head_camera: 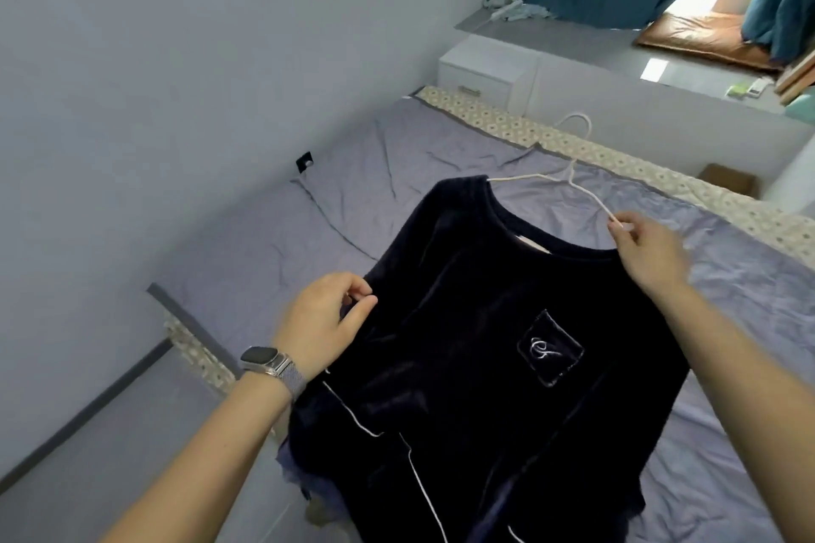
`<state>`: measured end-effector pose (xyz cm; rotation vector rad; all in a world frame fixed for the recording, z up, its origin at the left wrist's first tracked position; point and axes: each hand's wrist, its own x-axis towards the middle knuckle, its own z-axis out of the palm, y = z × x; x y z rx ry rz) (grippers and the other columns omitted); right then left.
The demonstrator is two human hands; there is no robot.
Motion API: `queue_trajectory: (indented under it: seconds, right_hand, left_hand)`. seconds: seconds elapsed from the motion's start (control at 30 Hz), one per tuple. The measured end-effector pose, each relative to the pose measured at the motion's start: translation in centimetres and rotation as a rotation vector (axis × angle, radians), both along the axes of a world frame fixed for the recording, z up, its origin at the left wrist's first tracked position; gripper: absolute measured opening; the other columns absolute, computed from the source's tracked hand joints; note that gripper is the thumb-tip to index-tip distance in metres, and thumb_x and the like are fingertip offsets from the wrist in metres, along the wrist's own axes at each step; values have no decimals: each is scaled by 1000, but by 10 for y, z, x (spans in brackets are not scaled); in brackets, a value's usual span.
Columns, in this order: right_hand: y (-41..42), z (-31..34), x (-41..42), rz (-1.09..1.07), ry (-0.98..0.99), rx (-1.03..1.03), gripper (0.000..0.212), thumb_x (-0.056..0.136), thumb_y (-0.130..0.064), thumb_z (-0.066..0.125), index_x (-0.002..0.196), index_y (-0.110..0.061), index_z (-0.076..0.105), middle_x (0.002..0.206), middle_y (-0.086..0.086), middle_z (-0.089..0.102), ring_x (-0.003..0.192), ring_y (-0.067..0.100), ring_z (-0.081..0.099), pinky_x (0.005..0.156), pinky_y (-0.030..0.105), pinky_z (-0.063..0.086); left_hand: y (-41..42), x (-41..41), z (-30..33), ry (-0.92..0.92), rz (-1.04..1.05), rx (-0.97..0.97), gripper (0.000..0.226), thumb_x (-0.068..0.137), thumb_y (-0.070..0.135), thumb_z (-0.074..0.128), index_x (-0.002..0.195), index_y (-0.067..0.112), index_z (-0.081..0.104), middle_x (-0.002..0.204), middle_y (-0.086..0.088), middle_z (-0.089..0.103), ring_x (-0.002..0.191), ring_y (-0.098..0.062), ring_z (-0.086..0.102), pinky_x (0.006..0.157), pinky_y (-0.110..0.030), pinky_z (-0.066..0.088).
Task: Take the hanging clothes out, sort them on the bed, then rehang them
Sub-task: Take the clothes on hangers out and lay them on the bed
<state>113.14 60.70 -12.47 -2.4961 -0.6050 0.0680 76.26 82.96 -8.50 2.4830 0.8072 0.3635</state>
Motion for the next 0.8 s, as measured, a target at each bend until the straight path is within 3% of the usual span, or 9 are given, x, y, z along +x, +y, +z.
queue_trajectory:
  seconds: [0.1,0.17,0.27,0.37,0.5,0.67,0.8]
  right_hand:
    - [17,-47,9,-119,127,-331,60,94,-39,50,128,10,44,125,34,52,117,46,50,98,48,41]
    - [39,-72,-14,-1,191,-413,65,90,-45,53,127,8,47,126,32,53,117,43,51,99,46,43]
    - [77,-93,-78,248,225,-446,62,83,-47,54,131,-9,48,128,17,56,117,36,53,97,45,46]
    - [107,-90,-158,518,323,-413,49,91,-34,56,133,-9,49,132,12,54,123,29,51,102,37,42]
    - [141,-72,-252,755,351,-341,37,91,-30,57,124,-14,57,122,3,61,113,20,57,96,33,46]
    - [165,-44,-386,1049,290,-332,32,90,-29,55,116,-12,62,114,4,64,107,23,59,91,32,47]
    - [147,-30,-517,1302,260,-373,32,91,-30,54,116,-11,59,114,6,64,105,24,59,87,30,45]
  left_hand:
    - [6,-21,-24,67,80,-49,5,87,28,60,90,24,60,86,11,61,79,-7,56,64,-14,38]
    - [7,-34,-35,78,138,-61,4,87,27,60,91,25,60,85,12,60,79,-6,55,62,-8,34]
    - [6,-59,-49,94,216,-71,3,88,24,59,89,26,58,83,14,58,79,-5,54,62,-9,36]
    - [3,-93,-61,102,303,-92,2,87,23,59,87,25,59,80,14,58,78,-8,58,72,-26,48]
    - [-11,-154,-63,72,428,-131,6,87,19,58,88,25,59,78,18,54,76,-8,56,69,-20,44]
    - [-60,-284,-65,119,676,-168,14,90,25,55,103,23,59,87,8,59,80,-12,58,74,-29,48]
    - [-144,-414,-62,115,965,-171,17,88,23,57,104,22,61,87,8,60,77,-13,57,74,-29,48]
